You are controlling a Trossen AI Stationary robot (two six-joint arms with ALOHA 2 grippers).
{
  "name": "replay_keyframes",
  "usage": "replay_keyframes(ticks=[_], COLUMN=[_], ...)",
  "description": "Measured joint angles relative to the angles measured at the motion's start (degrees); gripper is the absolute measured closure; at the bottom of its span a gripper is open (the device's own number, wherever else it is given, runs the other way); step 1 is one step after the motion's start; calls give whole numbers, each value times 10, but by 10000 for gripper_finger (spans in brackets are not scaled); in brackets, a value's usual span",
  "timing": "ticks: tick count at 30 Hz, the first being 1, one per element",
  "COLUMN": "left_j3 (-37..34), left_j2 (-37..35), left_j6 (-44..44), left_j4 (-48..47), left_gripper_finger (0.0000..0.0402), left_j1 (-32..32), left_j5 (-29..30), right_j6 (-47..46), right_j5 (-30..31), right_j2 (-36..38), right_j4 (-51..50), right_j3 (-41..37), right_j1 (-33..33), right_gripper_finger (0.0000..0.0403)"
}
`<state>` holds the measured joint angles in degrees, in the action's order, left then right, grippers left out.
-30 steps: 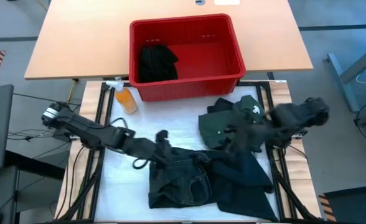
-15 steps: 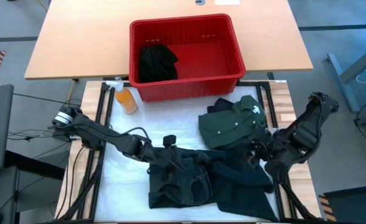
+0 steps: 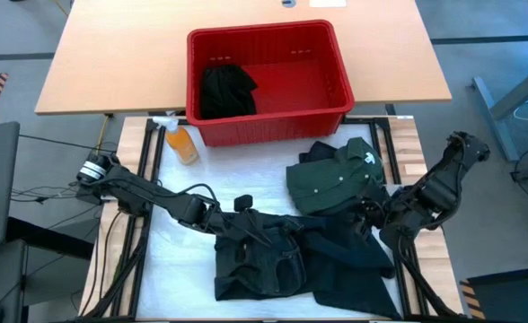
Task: Fold Laundry from Bin
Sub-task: Fold the blue pants from the red laundry bin
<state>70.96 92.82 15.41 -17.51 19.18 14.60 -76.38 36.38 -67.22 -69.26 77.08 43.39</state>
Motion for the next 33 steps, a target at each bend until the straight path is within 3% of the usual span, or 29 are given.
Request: replay_keyframes(ticks=[5, 11, 16, 19, 22, 26, 28, 31, 33], left_j3=[1, 3, -85, -205, -350, -531, -588, -628, -624], left_j2=[-58, -218, -352, -423, -467, -449, -419, -367, -354], left_j6=[-18, -80, -56, -38, -33, -36, -23, -16, -12], left_j4=[13, -14, 27, 179, 425, 800, 942, 1074, 1068], left_gripper_finger=[391, 394, 394, 394, 394, 395, 395, 395, 395], left_j1=[13, 52, 94, 123, 148, 162, 165, 165, 164], left_j5=[-23, -47, -16, 28, 62, 77, 90, 108, 125], right_j6=[60, 146, 239, 311, 390, 481, 512, 549, 559], right_j5=[-1, -5, -84, -109, -102, -96, -96, -126, -167], right_j2=[-3, -24, -53, -81, -116, -169, -195, -232, -253], right_j4=[62, 154, 284, 402, 506, 638, 700, 816, 910], right_j3=[0, -2, -56, -104, -139, -155, -155, -155, -154], right_j1=[-5, -33, -73, -91, -103, -137, -158, -189, -206], right_gripper_finger=[145, 145, 148, 153, 157, 158, 158, 158, 158])
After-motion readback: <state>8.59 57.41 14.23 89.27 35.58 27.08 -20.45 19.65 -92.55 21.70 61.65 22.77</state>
